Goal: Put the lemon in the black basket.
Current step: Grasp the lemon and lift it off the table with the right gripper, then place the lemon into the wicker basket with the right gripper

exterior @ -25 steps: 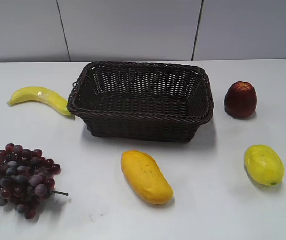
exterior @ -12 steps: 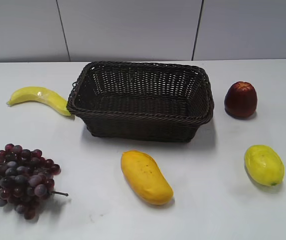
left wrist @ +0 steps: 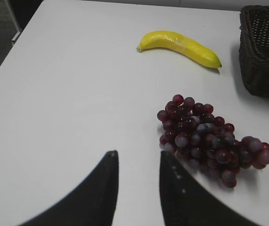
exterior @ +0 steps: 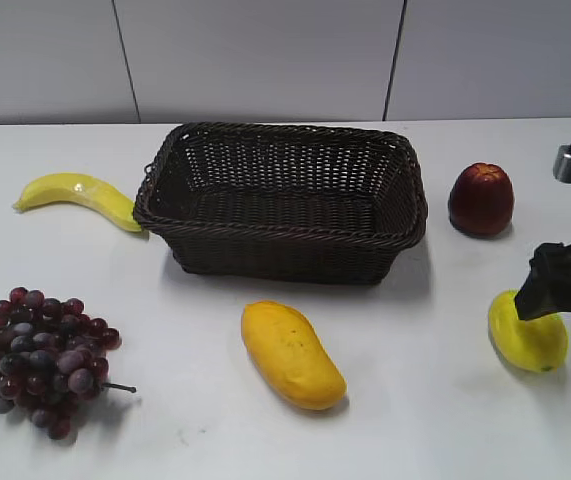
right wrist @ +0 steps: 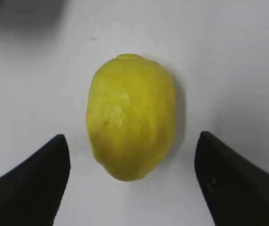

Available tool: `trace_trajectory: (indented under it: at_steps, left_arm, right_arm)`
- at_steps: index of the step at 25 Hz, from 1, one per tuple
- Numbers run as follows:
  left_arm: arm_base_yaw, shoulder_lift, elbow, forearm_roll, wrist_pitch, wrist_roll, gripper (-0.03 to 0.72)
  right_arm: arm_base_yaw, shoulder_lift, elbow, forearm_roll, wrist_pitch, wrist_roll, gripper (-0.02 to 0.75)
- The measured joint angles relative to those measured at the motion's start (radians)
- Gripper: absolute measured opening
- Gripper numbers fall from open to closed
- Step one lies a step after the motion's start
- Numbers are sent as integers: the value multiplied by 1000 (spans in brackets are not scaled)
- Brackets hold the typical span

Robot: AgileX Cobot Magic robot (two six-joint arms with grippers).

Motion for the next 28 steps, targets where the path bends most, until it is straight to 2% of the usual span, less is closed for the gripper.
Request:
trace_trajectory:
  at_steps: [8,13,18,21,24,28]
  left_arm:
    - [0,0,0,0,0,0,235]
    - [0,0,0,0,0,0,235]
    - [0,0,0,0,0,0,235]
    - [0,0,0,0,0,0,235]
    - [0,0,0,0,0,0,235]
    - [0,0,0,0,0,0,235]
  right_arm:
    - [0,191,-60,33,-28,-31,659]
    - [0,233,-91,45,-16,-50,597]
    - [0,225,-202,48,123,-52,597]
    - [4,199,-316,87,203,-53,597]
    - [37,183,-443,106,219,-54,597]
    - [148,200,-583,112,158,-69,597]
